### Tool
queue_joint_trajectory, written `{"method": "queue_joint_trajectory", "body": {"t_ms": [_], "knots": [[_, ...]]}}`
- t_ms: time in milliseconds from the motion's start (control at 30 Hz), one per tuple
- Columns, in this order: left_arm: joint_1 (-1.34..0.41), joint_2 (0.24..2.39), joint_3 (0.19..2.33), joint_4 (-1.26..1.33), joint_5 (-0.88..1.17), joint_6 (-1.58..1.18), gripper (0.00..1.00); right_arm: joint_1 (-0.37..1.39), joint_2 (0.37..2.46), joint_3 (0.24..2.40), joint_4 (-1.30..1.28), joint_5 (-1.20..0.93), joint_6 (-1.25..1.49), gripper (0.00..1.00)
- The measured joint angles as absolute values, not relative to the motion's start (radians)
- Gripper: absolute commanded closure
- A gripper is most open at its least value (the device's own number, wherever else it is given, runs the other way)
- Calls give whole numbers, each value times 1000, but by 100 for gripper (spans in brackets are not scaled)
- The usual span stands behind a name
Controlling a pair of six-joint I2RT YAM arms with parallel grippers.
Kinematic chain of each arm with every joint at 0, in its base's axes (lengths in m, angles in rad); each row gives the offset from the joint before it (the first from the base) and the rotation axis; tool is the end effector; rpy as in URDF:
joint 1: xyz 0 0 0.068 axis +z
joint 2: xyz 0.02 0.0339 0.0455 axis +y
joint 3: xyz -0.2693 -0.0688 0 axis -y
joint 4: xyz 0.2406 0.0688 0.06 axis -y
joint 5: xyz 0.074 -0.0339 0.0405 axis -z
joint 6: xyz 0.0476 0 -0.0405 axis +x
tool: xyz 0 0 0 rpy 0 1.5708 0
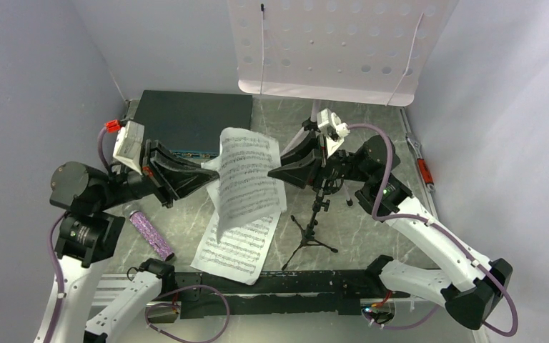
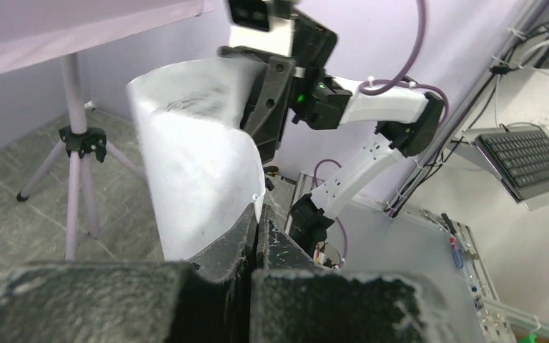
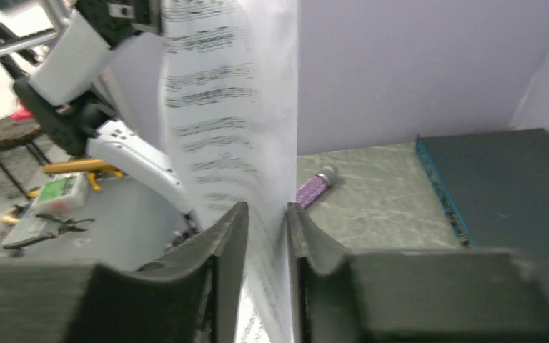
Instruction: Set up the instrument practice props
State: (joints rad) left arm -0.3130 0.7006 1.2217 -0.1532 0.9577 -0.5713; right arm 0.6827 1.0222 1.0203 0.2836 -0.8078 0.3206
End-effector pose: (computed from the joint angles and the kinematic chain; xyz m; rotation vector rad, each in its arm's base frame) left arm 0.0713 -0.0640 0.4954 0.7387 1.2947 -1.2990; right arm 0.1513 0.1674 0.4325 -0.9748 1.1619 1.3375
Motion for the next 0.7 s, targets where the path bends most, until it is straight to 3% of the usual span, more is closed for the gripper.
{"method": "queue_joint_trajectory", "body": {"t_ms": [33,67,200,300,400,500,567,700], "knots": [[-313,703,1211,-152,945,-576,97,685,1019,1020,284,-822,319,97],[-313,706,1203,-152,935,-580,97,686,1015,1020,282,-828,318,100],[-313,715,1172,-153,883,-588,92,687,995,1020,278,-836,316,100],[-313,718,1165,-166,852,-585,72,687,978,1020,278,-828,315,100],[-313,719,1165,-185,830,-564,38,687,966,1020,279,-809,315,100],[-313,716,1150,-215,797,-534,15,687,965,1020,276,-785,315,100],[-313,715,1133,-244,762,-508,7,687,965,1020,265,-771,314,100],[-313,718,1066,-272,698,-463,6,687,962,1020,231,-744,308,100]]}}
